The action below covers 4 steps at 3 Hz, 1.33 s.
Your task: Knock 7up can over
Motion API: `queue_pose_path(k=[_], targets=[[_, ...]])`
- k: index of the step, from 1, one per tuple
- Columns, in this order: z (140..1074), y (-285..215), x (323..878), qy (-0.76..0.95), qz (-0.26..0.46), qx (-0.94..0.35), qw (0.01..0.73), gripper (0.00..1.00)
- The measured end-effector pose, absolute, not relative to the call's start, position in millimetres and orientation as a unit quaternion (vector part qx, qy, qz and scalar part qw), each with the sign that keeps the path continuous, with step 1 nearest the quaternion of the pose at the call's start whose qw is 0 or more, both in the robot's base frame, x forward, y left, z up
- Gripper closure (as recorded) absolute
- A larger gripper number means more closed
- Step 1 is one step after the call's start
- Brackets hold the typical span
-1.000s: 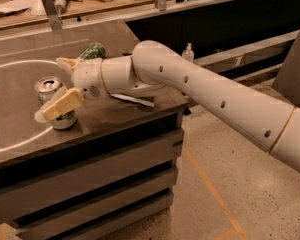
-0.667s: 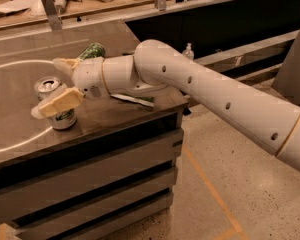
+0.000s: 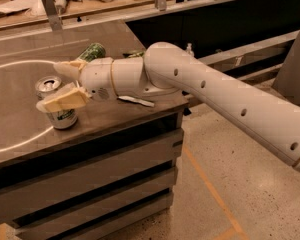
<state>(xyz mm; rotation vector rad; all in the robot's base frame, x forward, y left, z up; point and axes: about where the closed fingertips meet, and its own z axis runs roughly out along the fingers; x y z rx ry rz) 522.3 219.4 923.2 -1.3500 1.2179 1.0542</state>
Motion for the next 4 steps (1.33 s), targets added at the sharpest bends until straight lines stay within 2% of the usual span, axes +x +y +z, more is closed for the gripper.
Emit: queue_pose_path(k=[1,2,4], targets=[[919.4,211.3,522.0,0.504,0.441,-0.547,0.502,0.29],[907.7,203.2,524.1,0.51,0.453,-0.531,0.503,0.36],[888.8,197.6,531.3,0.518,0.469,-0.511,0.5,0.4]])
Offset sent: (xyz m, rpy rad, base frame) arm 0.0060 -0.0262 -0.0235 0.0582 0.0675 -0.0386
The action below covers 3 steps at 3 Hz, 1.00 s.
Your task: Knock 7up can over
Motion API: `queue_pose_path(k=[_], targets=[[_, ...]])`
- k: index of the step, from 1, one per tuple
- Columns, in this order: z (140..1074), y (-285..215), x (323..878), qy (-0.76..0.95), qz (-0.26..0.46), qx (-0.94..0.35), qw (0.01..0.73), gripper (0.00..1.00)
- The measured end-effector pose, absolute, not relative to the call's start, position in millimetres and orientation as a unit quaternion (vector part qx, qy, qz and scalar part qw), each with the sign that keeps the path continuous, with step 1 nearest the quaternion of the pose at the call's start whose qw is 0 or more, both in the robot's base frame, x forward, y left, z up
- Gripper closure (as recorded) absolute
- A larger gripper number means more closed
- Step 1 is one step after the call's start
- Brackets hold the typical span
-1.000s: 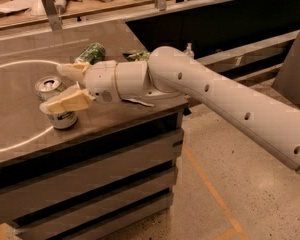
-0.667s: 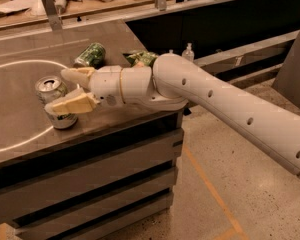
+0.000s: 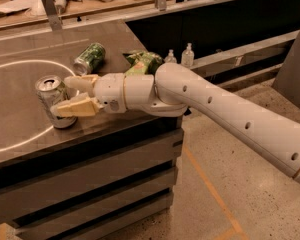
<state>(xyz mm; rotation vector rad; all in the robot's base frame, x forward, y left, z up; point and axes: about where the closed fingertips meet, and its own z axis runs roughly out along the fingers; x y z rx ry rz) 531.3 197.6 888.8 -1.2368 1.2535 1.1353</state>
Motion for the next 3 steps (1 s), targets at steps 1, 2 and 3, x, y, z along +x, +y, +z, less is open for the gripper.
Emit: queue_pose_path(k=[1,2,3], targets=[[874.4,200.2,534.8,0.527,0.48,-0.505,0.486,0.59],[866.1,203.7,536.9,0.53,0.488,-0.503,0.477,0.55],[861.4,207.0,538.2,0.531,0.494,-0.502,0.471,0.56]])
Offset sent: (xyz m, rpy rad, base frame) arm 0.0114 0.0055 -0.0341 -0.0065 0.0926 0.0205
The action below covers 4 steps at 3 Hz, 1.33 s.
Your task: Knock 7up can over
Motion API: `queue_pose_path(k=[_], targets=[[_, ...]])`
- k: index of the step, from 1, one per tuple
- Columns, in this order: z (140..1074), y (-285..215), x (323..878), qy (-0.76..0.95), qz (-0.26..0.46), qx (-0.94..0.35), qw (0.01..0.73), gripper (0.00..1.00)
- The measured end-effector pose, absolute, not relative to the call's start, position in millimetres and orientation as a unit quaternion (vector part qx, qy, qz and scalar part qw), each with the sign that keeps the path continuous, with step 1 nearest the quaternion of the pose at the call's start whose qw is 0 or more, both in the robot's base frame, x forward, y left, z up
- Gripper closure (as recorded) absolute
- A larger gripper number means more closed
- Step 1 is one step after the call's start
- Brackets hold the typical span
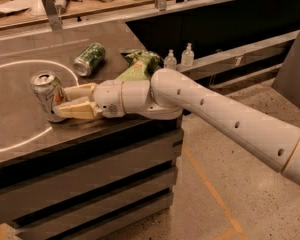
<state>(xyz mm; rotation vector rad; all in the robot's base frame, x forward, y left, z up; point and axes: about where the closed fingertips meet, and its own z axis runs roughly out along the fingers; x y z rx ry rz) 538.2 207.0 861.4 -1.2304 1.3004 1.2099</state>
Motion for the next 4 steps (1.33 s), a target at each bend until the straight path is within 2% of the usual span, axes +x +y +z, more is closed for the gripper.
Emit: queue_pose_path(k=[1,3,4], targets=[[860.9,209.2,538.4,0.531,0.495,-0.506,0.466,0.42],[870.0,222.0,535.0,0.526,0.489,-0.529,0.452,0.02],[871.0,229.2,535.8,0.522,0.487,-0.539,0.448,0.0]])
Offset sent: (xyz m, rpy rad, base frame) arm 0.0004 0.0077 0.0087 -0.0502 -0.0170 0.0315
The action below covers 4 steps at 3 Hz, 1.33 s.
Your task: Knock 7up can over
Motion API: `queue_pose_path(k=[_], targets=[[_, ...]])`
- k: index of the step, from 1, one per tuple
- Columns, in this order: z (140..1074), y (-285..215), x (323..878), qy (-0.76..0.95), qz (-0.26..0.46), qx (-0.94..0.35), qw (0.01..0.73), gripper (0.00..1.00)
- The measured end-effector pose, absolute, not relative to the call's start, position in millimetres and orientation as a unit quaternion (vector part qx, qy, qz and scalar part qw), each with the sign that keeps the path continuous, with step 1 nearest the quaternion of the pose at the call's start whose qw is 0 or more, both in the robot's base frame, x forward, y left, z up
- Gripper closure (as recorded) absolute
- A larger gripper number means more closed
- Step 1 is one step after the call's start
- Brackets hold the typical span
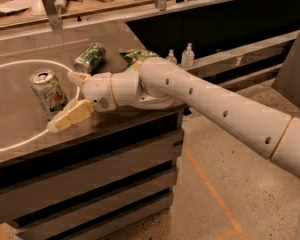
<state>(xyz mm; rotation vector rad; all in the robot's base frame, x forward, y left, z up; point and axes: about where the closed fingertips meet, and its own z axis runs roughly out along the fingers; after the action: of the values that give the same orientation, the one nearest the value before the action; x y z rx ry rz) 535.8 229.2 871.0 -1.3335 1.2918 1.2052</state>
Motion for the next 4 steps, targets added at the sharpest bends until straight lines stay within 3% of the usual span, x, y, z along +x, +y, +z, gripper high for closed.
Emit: queue_pose_path(k=[1,3,4], targets=[[868.1,238.2,542.3,0.515,0.481,-0.549,0.449,0.14],[866.4,258.2,550.8,0.502,0.481,-0.564,0.444,0.6],[872.3,259.6,551.1,0.499,0.476,-0.568,0.449,0.61]])
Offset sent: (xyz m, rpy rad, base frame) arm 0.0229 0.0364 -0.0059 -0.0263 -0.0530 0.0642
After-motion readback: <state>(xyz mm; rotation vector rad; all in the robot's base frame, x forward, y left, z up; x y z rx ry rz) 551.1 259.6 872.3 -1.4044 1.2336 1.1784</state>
